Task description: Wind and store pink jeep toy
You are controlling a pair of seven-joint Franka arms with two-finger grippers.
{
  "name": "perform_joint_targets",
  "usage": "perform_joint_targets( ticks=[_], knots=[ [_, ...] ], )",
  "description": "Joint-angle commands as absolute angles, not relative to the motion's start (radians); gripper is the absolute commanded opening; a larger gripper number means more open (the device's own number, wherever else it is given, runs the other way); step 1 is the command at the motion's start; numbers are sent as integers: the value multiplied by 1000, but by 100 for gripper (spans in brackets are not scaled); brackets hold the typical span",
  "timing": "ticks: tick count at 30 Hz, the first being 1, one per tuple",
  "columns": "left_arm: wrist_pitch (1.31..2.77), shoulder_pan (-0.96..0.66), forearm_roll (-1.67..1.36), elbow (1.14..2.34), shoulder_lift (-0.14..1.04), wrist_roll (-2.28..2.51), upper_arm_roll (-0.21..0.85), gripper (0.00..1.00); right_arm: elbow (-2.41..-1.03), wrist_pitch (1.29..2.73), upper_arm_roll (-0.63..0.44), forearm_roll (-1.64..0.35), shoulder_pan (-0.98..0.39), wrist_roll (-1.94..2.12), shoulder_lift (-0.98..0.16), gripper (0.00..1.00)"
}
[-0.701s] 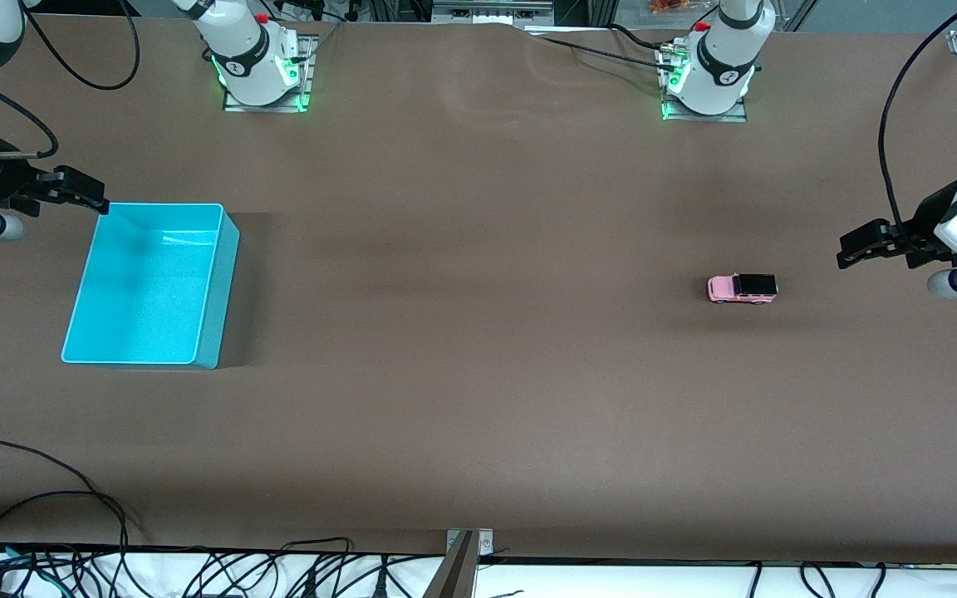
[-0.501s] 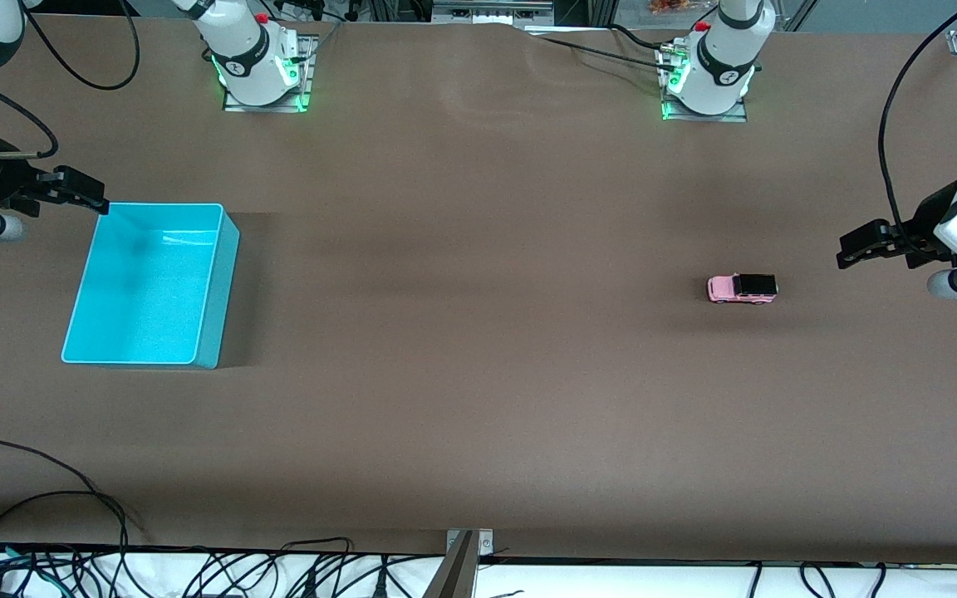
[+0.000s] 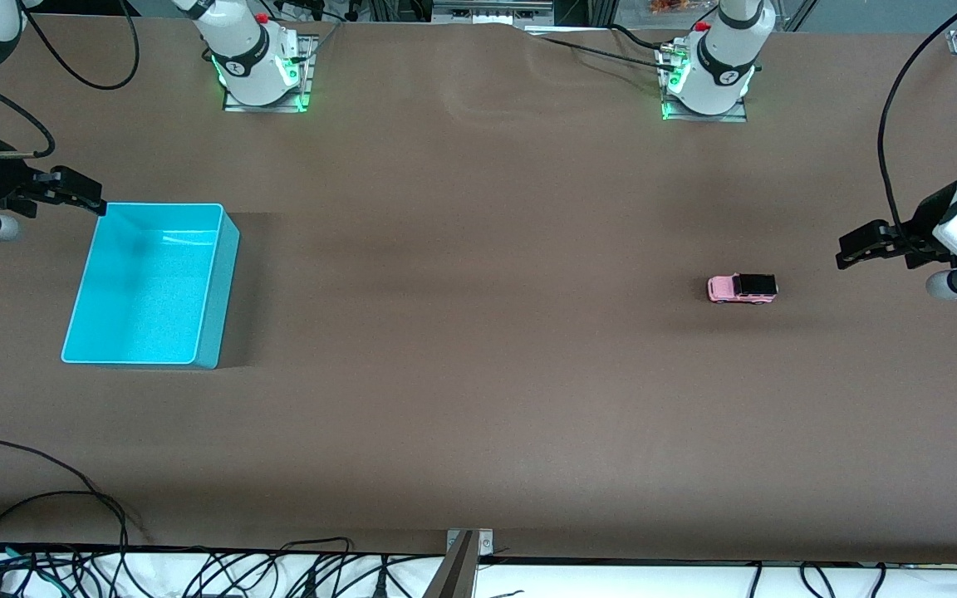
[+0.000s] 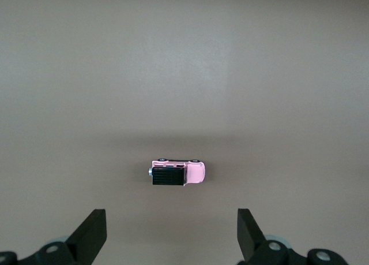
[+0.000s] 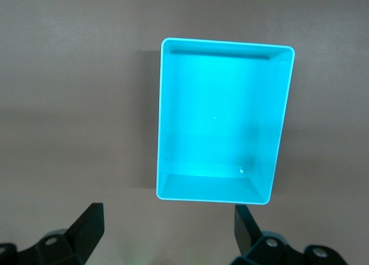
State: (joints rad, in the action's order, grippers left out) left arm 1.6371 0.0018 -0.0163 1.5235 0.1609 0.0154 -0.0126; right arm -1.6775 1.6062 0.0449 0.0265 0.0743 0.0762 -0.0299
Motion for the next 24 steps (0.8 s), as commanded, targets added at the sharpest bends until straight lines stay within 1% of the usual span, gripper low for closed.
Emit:
perform_joint_targets(
  ticks=[1,24],
  knots=[
    [1634,-6,-35,1525,160,-9,-23,100,-1663,1595,41,31,74,86,-28,100],
    [1632,-2,-34,1512,175,-6,-26,100,-1663,1597,43,31,72,86,-29,100]
  ],
)
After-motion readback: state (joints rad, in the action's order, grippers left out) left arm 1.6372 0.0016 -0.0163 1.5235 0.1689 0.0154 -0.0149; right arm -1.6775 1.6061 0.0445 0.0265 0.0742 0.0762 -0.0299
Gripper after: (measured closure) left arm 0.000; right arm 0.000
